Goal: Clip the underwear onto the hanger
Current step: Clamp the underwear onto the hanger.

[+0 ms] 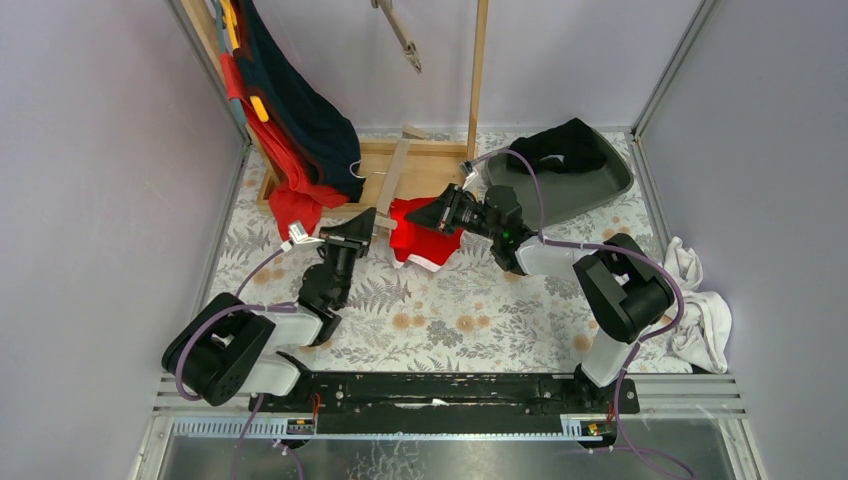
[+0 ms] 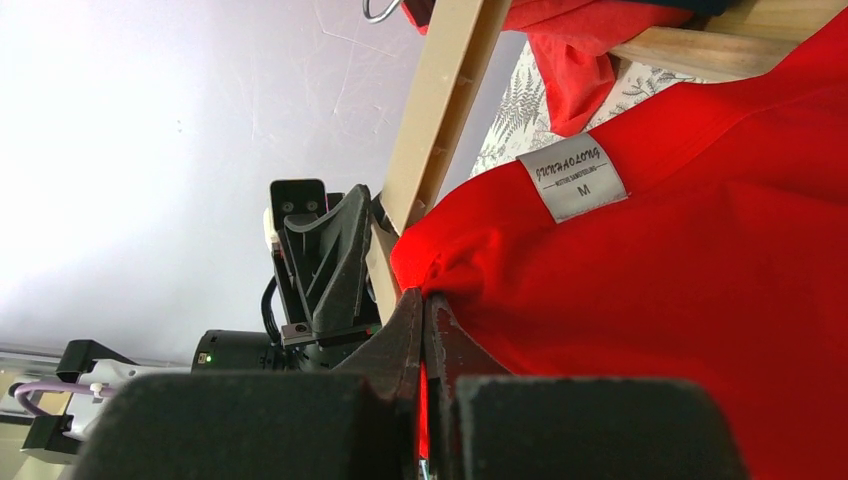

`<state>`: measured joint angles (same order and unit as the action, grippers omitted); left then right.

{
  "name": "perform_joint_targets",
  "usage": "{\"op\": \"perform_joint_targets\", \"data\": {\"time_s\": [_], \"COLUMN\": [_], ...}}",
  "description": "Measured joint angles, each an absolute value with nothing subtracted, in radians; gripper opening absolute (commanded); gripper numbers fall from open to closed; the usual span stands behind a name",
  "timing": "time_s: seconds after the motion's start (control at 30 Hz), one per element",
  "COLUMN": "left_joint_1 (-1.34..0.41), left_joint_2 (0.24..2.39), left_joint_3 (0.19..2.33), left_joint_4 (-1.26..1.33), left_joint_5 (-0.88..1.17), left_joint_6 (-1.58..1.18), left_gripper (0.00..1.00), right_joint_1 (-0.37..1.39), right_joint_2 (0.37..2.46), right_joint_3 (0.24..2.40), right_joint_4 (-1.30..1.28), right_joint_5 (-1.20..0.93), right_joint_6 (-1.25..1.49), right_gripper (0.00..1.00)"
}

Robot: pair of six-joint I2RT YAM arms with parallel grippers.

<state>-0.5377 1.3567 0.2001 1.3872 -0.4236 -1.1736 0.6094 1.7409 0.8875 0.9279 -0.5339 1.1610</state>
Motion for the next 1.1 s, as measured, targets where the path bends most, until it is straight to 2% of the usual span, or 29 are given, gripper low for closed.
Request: {"op": "perform_joint_targets", "data": {"time_s": [1.1], "left_joint_1": [-0.583], "left_joint_2": [1.347], "left_joint_3": [0.200], "left_joint_4": [1.414], "left_joint_5": [-0.513], "left_joint_6": [-1.153], "left_gripper": [0.00], "right_joint_1": [0.656], "right_joint_2": [1.741], "right_joint_3": [0.873], "right_joint_4": [0.953], "right_joint_5": [-0.427], "right_joint_6": [1.233], "right_gripper": [0.00]}}
